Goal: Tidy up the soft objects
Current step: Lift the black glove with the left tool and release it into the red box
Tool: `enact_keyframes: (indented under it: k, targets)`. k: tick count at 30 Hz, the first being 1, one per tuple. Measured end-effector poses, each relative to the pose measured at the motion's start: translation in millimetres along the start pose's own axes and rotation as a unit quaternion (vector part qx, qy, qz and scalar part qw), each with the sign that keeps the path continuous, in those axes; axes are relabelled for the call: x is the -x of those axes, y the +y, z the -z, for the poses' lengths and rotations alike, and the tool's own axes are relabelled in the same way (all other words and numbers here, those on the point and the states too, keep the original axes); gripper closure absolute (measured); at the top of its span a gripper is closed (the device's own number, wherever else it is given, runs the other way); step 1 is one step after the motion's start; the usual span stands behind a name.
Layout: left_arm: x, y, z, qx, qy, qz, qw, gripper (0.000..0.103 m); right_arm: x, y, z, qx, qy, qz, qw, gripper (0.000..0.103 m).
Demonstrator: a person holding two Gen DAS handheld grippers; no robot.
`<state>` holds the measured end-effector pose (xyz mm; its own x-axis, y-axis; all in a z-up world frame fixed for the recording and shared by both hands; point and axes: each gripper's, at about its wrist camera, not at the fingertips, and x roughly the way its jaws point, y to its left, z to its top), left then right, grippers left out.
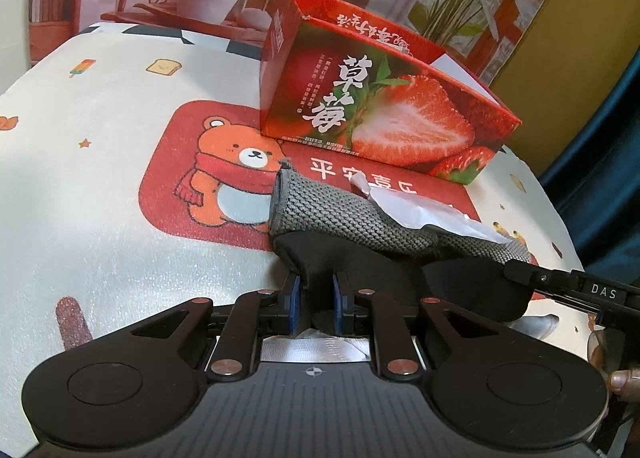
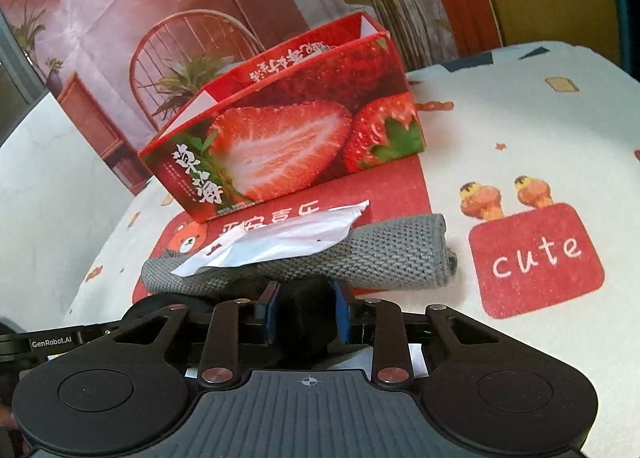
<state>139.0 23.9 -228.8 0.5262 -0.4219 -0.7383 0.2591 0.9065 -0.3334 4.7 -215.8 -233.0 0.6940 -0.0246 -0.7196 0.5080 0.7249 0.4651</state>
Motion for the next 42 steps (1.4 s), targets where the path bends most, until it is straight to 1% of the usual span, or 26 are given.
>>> enact_keyframes:
  k: [9, 11, 12, 15, 18, 22, 25, 28, 31, 35, 38, 42]
  targets:
    - [0.2, -1.5, 1.3, 0.000, 0.003, -0.001, 1.0000, 0.086, -3.2, -11.8, 2.0, -0.047, 0.008, -0.020, 0.999, 0.076]
    - [1.8, -1.8, 1.1, 0.001, -0.001, 0.000, 1.0000, 0.086, -2.5, -10.7, 2.2, -0.046, 0.006, -0.020, 0.999, 0.079]
    - [3.2, -1.9, 0.3, 0.002, -0.004, 0.001, 1.0000, 0.086, -1.4, -9.6, 1.8, -0.044, 0.003, -0.023, 0.999, 0.082]
    - [14.6, -3.6, -4.8, 0.001, -0.028, 0.014, 0.9995, 0.089, 5.8, -0.6, -3.5, -0.023, -0.011, -0.036, 0.999, 0.087]
    - [33.0, -10.6, -13.0, -0.013, -0.065, 0.021, 0.9976, 0.092, 14.6, 11.5, -15.2, 0.002, -0.028, -0.055, 0.998, 0.089]
    - [60.4, -18.2, -19.6, -0.024, -0.119, 0.024, 0.9923, 0.093, 25.2, 31.3, -38.0, 0.039, -0.050, -0.074, 0.995, 0.089]
    - [75.2, -23.1, -21.0, -0.018, -0.156, 0.020, 0.9874, 0.093, 29.4, 46.5, -54.3, 0.071, -0.059, -0.085, 0.992, 0.089]
    - [85.3, -22.6, -21.0, -0.007, -0.180, 0.014, 0.9835, 0.093, 28.6, 59.9, -67.9, 0.102, -0.061, -0.091, 0.989, 0.089]
    - [91.0, -23.1, -27.1, -0.003, -0.193, 0.007, 0.9811, 0.093, 26.9, 72.0, -78.6, 0.123, -0.061, -0.099, 0.986, 0.089]
    - [94.5, -28.1, -47.6, -0.022, -0.213, 0.000, 0.9768, 0.093, 26.2, 83.2, -96.3, 0.137, -0.075, -0.108, 0.982, 0.089]
    - [97.2, -36.3, -72.0, -0.048, -0.236, -0.004, 0.9706, 0.093, 27.3, 88.5, -115.0, 0.146, -0.093, -0.109, 0.979, 0.089]
    - [90.1, -54.4, -105.5, -0.083, -0.261, -0.011, 0.9618, 0.093, 25.3, 94.1, -147.1, 0.170, -0.124, -0.098, 0.973, 0.089]
